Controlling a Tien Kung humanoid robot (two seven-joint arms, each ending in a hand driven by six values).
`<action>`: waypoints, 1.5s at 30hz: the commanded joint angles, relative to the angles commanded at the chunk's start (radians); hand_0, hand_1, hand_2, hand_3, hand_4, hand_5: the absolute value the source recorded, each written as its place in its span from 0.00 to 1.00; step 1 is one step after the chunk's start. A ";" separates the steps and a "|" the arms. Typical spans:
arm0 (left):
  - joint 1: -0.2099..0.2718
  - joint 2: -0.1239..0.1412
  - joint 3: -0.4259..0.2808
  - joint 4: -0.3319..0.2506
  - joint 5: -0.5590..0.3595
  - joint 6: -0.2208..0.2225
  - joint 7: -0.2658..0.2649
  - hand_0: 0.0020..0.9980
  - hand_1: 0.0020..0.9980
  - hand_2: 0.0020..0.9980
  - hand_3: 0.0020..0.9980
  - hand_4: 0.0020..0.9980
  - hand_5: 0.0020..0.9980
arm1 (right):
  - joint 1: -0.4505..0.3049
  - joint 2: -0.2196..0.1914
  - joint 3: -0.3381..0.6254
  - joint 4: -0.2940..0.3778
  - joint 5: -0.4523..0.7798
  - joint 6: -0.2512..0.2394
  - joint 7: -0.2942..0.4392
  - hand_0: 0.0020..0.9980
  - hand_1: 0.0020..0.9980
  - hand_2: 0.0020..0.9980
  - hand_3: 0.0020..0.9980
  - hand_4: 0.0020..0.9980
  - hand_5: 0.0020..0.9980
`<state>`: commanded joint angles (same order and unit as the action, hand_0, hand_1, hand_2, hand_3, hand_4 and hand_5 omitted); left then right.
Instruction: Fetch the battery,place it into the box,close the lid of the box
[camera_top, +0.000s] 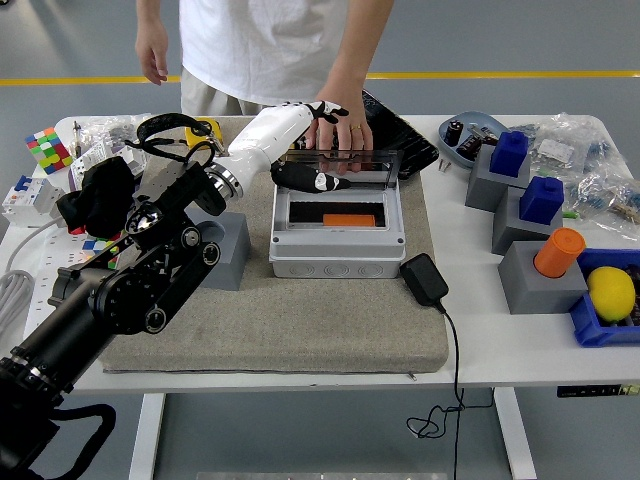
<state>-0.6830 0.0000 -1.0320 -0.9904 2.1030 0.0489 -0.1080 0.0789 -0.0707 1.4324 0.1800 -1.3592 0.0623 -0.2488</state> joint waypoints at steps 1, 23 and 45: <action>0.005 0.000 0.011 -0.005 -0.016 -0.016 0.022 0.78 0.82 0.81 0.86 1.00 0.42 | 0.000 0.000 0.001 0.000 -0.002 0.000 0.000 0.75 0.71 0.72 0.72 1.00 0.56; 0.128 0.075 0.167 -0.257 -0.198 -0.079 0.166 0.44 0.63 0.59 0.72 1.00 0.50 | -0.005 -0.003 0.010 0.000 -0.004 0.001 0.003 0.75 0.71 0.72 0.72 1.00 0.56; 0.358 0.084 -0.038 -0.432 -0.482 0.091 -0.108 0.50 0.67 0.64 0.73 1.00 0.51 | -0.007 -0.009 0.034 0.000 -0.011 0.002 0.011 0.75 0.71 0.72 0.72 1.00 0.56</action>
<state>-0.3246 0.0839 -1.0701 -1.4221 1.6211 0.1396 -0.2156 0.0716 -0.0794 1.4659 0.1800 -1.3701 0.0644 -0.2383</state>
